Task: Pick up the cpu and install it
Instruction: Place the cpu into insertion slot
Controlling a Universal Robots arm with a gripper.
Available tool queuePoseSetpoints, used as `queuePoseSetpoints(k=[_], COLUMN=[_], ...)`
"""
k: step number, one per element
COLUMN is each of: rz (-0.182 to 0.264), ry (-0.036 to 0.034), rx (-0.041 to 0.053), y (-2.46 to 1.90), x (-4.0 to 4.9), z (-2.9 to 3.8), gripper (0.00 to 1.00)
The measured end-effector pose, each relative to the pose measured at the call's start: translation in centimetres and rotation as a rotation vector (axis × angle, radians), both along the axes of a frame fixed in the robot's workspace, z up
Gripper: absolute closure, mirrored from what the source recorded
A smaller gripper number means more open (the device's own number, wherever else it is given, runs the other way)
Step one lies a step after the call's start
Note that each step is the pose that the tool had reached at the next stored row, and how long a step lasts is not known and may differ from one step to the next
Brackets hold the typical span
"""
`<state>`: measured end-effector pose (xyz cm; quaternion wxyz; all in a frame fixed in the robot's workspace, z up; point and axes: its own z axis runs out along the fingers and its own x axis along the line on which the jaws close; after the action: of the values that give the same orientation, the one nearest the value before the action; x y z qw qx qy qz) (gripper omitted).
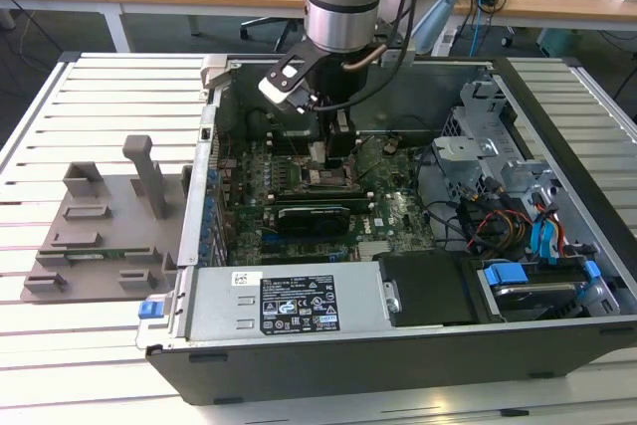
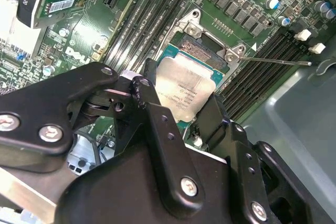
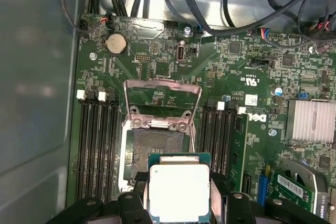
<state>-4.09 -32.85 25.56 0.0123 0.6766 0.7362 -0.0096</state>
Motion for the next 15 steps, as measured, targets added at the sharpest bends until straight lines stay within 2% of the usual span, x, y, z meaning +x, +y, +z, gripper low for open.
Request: queuePoseSetpoints(k=[4, 6, 11, 13, 15], rz=[-0.001, -0.005, -0.037, -0.040, -0.042], ry=[0.0000, -0.0001, 0.0001, 0.0000, 0.0000], rx=[0.0001, 0.0001, -0.0006, -0.0010, -0.0013], y=[0.02, 0.09, 0.13, 0.25, 0.58], x=[0.00, 0.00, 0.00, 0.01, 0.03], z=[-0.35, -0.88, -1.28, -1.37, -1.45], gripper=[0.45, 0.45, 0.45, 0.45, 0.45])
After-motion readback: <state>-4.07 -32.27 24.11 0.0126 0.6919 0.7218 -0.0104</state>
